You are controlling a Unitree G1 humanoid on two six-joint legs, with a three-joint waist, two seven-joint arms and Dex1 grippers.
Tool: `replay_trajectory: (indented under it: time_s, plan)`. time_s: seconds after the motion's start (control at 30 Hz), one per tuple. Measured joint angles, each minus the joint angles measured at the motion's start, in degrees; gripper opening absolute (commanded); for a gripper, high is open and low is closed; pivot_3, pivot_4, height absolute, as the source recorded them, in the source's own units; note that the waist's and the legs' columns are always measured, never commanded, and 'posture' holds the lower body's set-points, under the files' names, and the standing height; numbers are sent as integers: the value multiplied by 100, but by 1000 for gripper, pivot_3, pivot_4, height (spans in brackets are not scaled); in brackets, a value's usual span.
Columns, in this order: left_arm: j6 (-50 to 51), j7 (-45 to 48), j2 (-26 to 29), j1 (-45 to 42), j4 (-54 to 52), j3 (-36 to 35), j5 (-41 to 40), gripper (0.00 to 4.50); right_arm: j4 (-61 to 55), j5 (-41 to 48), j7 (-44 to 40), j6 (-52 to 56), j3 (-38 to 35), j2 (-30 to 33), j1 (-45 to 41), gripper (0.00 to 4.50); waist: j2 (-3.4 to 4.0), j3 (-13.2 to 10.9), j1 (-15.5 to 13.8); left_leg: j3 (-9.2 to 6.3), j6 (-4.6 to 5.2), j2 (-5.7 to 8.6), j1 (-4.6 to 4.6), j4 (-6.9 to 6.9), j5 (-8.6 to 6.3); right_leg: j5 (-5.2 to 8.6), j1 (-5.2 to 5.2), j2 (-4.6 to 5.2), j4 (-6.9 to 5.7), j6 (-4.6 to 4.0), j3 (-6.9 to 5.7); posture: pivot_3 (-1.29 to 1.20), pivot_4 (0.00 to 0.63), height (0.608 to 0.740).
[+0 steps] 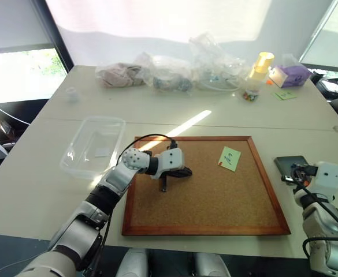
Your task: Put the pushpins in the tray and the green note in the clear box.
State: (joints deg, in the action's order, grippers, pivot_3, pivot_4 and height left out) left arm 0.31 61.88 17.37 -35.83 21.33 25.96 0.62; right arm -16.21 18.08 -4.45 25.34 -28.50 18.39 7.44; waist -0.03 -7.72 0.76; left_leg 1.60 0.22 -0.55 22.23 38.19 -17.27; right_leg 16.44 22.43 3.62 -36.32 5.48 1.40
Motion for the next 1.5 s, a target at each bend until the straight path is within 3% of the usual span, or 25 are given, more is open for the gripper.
replay_trajectory:
  time_s: [0.17, 0.27, 0.5, 0.53, 0.8, 0.97, 1.5]
  plan:
    - [0, -2, -5, 4, -1, 0, 0, 0, 377, 2, -7, -94, -37, 90, -188, 36, 1, 0, 0, 0, 0, 1, 0, 0, 0, 0, 0, 0, 0, 0, 0, 0, 150, 740]
    - [0, -2, -9, 4, -5, 2, 0, 0, 556, 0, -40, -179, -115, 184, -296, 790, 1, 0, 0, 0, 0, 1, 0, -1, 0, 0, 0, 0, 1, 0, -1, 0, 150, 740]
    - [2, -11, -7, 12, -13, 0, 0, 0, 757, -40, -66, -319, -130, 276, -341, 4208, 1, 0, 0, 0, 0, 1, 0, -1, 0, 0, 0, -1, 1, 1, -1, 0, 150, 740]
    - [3, -15, -7, 14, -13, 0, 0, 0, 757, -51, -66, -325, -130, 280, -341, 4436, 1, 0, -1, 0, 0, 1, 0, -1, 0, 0, 0, -1, 1, 0, -1, 0, 150, 740]
    - [9, -18, 10, 31, -35, -7, 0, 0, 72, -84, -284, -627, -11, 256, -78, 4436, 2, 1, 5, 0, 0, -1, 0, -2, 0, 0, 0, -1, 1, 1, 0, 0, 150, 740]
    - [13, -16, -7, 39, -44, -1, 0, 0, -876, 292, -992, -222, 1080, 245, 101, 4436, -2, 1, 4, 0, 0, -2, -1, -1, 0, 1, -1, -1, 2, -1, -1, 0, 150, 740]
    - [13, -50, -38, 37, -44, 0, 0, 0, -336, -72, -1393, 11, 2275, 250, -232, 4436, -6, -1, -5, -1, -1, -3, 9, -5, -1, 1, 7, 6, 16, -5, -1, 0, 150, 740]
